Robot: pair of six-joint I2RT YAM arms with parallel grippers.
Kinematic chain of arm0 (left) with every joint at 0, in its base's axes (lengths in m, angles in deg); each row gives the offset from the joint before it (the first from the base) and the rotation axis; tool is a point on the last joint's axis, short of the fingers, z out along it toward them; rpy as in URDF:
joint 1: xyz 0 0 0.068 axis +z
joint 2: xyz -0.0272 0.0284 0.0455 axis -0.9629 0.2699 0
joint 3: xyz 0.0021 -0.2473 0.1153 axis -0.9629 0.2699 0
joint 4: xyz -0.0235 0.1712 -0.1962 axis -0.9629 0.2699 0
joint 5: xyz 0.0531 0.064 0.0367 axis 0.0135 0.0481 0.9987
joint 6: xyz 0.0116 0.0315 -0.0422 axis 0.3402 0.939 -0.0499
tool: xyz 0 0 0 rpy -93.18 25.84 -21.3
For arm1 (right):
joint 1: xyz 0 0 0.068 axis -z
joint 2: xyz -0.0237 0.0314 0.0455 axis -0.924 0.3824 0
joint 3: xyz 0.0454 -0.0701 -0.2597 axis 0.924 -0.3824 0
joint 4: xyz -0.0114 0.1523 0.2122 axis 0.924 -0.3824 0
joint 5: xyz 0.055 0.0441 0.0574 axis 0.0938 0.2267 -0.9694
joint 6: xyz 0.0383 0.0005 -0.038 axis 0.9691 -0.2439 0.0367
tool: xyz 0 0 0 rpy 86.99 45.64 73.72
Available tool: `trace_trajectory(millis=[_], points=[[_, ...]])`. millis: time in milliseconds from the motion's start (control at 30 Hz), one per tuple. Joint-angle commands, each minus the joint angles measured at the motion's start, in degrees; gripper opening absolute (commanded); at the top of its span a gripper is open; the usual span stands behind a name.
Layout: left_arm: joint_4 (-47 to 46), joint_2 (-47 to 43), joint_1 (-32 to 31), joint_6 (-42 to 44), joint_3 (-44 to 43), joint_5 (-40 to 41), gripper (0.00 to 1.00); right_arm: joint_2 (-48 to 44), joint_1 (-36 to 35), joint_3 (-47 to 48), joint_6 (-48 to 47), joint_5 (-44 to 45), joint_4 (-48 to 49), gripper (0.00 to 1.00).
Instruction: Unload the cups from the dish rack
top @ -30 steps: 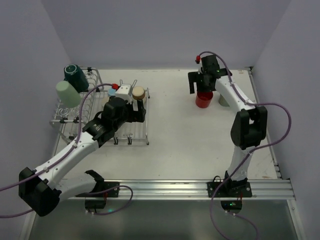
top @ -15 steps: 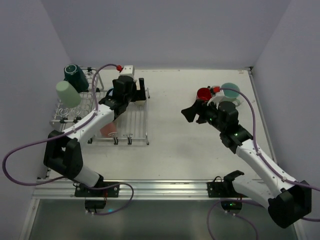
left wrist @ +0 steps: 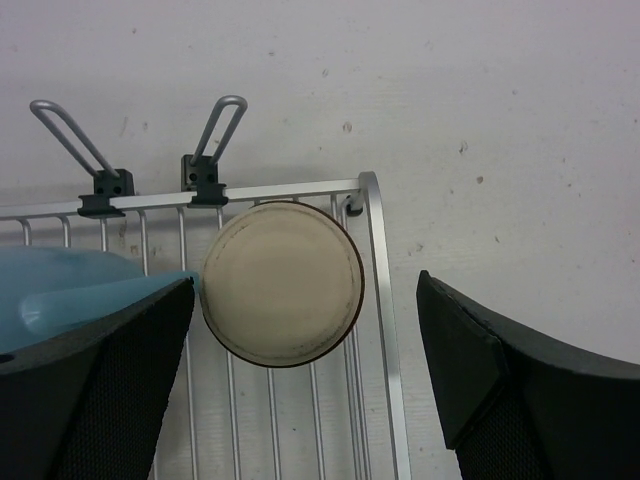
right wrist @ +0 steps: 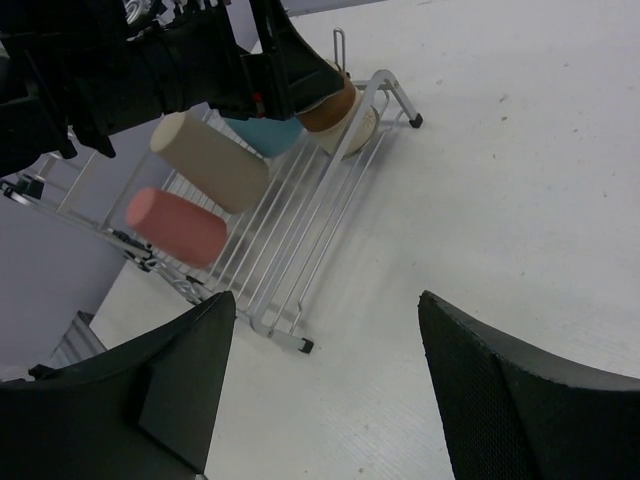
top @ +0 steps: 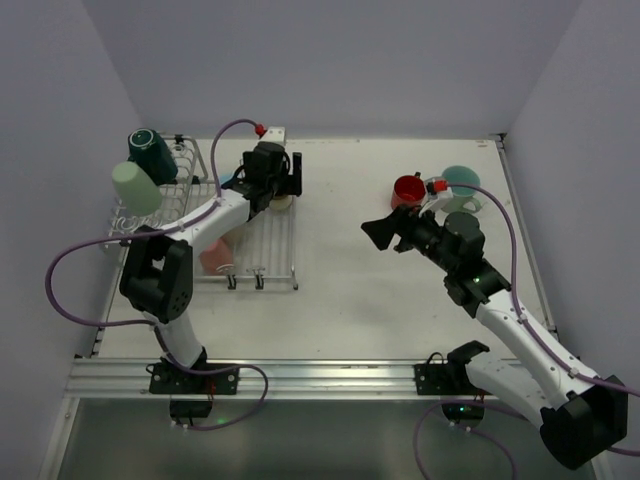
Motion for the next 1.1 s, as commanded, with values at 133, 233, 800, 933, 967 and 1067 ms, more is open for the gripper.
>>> trace_trajectory(millis=[133, 233, 800, 933, 967, 1067], points=[[-0.7, 3.0, 0.8, 1.3, -3.9, 3.9, 0.95, -0.2, -0.3, 1.1, -1.0, -1.8, 2.2, 0.77], [-0.8, 3.9, 1.3, 1.3, -3.5, 4.1, 0.95, 0.5, -0.3, 1.4, -0.9, -2.2, 2.5, 0.77], [-6.0, -1.5, 1.5, 0.7, 1.0, -1.3, 0.38, 3.2, -0.5, 0.2, 2.5, -5.2, 5.6, 0.77], [-7.5, -7.7, 1.5, -1.6, 2.7, -5.5, 0.33, 5.9, -1.0, -1.4, 6.6, -7.4, 10.5, 0.77], [-7.6, -10.2, 1.5, -2.3, 3.2, -6.2, 0.31, 6.4, -1.3, -1.5, 7.5, -8.0, 12.6, 0.77], [-7.6, -15.2, 1.4, -3.8, 5.0, -8.5, 0.27, 8.5, -2.4, -1.6, 10.4, -9.5, 16.1, 0.77]])
